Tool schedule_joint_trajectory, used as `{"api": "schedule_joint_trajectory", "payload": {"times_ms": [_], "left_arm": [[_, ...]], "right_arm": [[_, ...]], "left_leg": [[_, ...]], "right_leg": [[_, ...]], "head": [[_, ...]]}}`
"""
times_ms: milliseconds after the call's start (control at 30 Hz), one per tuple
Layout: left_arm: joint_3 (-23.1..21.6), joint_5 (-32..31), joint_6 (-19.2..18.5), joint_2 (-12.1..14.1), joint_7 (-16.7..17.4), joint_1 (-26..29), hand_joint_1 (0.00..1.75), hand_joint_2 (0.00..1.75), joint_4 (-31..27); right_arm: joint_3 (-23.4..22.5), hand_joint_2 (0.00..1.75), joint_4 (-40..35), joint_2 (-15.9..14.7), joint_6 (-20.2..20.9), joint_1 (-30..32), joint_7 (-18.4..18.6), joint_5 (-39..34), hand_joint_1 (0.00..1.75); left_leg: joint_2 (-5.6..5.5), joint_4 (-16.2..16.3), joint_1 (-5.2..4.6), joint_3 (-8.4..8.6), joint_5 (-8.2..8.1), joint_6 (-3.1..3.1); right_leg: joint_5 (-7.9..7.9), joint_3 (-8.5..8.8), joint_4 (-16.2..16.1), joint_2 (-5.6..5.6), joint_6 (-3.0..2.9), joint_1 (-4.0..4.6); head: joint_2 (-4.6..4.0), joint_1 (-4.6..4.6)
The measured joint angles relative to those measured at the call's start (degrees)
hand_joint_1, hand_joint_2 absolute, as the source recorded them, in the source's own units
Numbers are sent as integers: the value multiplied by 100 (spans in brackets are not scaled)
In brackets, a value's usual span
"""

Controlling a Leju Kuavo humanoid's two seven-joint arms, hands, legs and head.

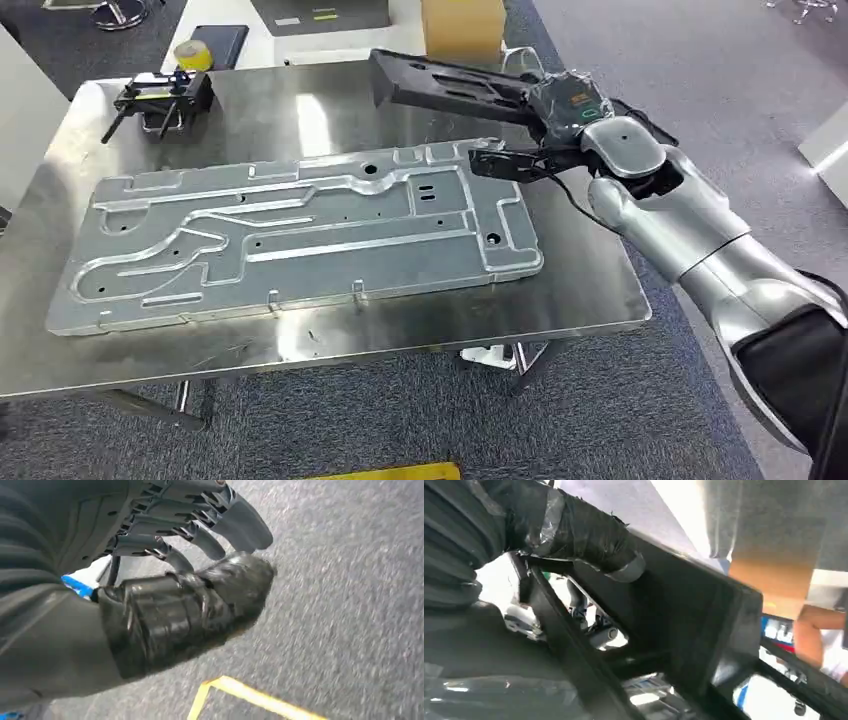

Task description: Take the parts from the cabinet and place them on the table.

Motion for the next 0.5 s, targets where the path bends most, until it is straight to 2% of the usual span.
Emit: {"api": "schedule_joint_trajectory", "payload": {"times_ms": [67, 100, 333, 500], "left_arm": [[-11, 22, 0, 4, -2, -18, 0, 175, 0], [-22, 46, 0, 22, -11, -24, 0, 175, 2], [-94, 177, 0, 17, -22, -10, 0, 175, 2], [-120, 230, 0, 17, -35, -8, 0, 175, 2]], "right_arm": [[35, 175, 52, 70, 0, -47, -15, 2, 175], [81, 175, 100, 138, 0, -55, -28, 2, 175], [376, 175, 304, 350, 42, 86, -133, -13, 175], [465, 175, 317, 430, 68, -34, -140, -15, 175]], "left_leg": [[9, 2, -13, -46, 1, -2], [14, -8, -23, -58, 19, -23], [26, -74, -13, 63, 34, -28], [32, -83, -8, 73, 65, -79]], "right_leg": [[-94, 7, -66, 29, -1, -21], [-160, 32, -152, 50, -7, -38], [-175, 125, -154, 66, -60, -17], [-152, 143, -162, 63, -91, -6]], "head": [[0, 2], [0, -7], [0, -2], [0, -2]]}}
